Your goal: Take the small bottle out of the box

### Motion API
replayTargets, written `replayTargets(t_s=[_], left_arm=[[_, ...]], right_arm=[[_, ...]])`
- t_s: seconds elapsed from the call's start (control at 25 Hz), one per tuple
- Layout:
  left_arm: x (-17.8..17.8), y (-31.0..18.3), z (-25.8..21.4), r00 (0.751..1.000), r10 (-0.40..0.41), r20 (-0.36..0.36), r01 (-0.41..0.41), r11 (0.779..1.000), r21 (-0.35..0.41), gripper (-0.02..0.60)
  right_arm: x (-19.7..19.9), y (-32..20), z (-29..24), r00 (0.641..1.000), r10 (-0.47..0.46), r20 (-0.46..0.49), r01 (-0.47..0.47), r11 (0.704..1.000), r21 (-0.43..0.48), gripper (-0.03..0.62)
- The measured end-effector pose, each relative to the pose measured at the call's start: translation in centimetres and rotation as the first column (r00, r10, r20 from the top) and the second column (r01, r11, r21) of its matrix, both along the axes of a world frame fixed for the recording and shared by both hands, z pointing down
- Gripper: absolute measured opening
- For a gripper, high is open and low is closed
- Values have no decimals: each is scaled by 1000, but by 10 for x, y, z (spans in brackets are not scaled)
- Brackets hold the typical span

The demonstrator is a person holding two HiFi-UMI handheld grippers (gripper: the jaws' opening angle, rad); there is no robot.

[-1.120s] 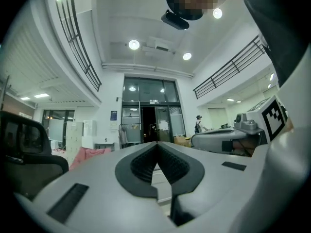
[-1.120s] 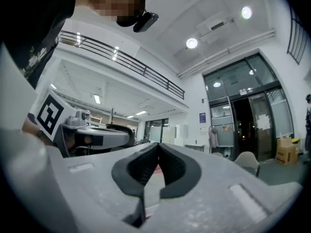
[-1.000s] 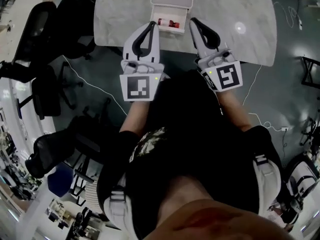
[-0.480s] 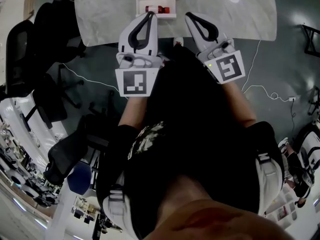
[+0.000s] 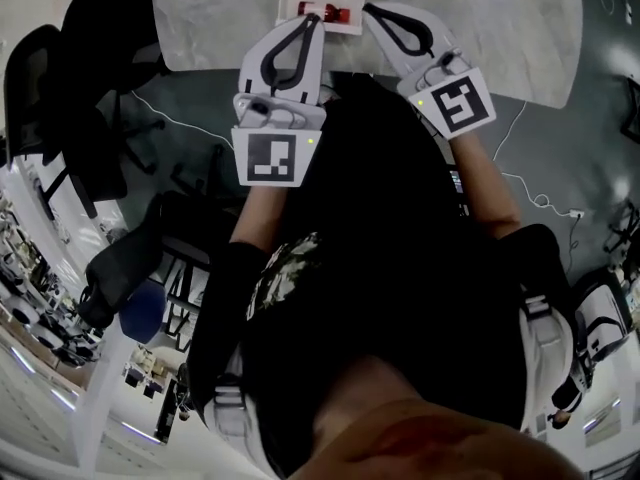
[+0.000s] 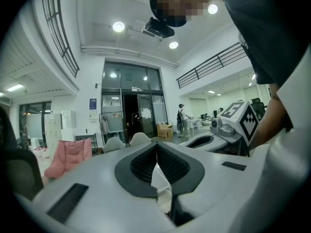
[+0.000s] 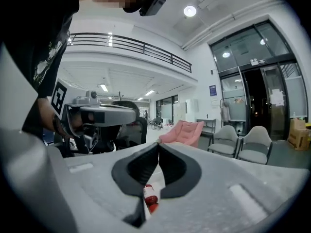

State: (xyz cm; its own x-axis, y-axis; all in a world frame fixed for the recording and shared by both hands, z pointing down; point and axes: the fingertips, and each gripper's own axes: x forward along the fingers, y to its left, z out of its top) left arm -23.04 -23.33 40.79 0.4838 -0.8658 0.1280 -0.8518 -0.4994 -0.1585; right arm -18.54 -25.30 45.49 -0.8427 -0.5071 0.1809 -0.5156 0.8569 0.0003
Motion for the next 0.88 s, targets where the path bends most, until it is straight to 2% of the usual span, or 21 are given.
replayTargets(t_s=[0.28, 0.32, 0.36, 0.56, 0.68, 0.8, 0.88], left_arm=[[-3, -22, 35, 995, -87, 58, 91, 993, -74, 14], [-6, -22, 40, 993, -97, 61, 102, 990, -95, 14], [-9, -22, 44, 993, -104, 61, 111, 988, -110, 14], [-22, -32, 71, 993, -104, 61, 112, 985, -135, 14], [-26, -39, 92, 993, -109, 48, 116, 977, -179, 14], [-29, -48, 113, 995, -100, 29, 104, 973, -205, 14], [-31, -54, 127, 996, -88, 22, 91, 973, -211, 14]], right_arm=[[-20, -21, 23, 994, -110, -30, 109, 994, -14, 0], [-23, -22, 27, 993, -113, -40, 113, 993, -17, 10], [-27, -22, 31, 992, -118, -48, 117, 993, -24, 88], [-40, -29, 58, 987, -131, -94, 126, 990, -61, 94], [-37, -40, 80, 979, -141, -148, 129, 988, -89, 129], [-39, -44, 110, 946, -210, -248, 180, 974, -137, 130], [-42, -43, 135, 900, -280, -333, 228, 956, -187, 132]])
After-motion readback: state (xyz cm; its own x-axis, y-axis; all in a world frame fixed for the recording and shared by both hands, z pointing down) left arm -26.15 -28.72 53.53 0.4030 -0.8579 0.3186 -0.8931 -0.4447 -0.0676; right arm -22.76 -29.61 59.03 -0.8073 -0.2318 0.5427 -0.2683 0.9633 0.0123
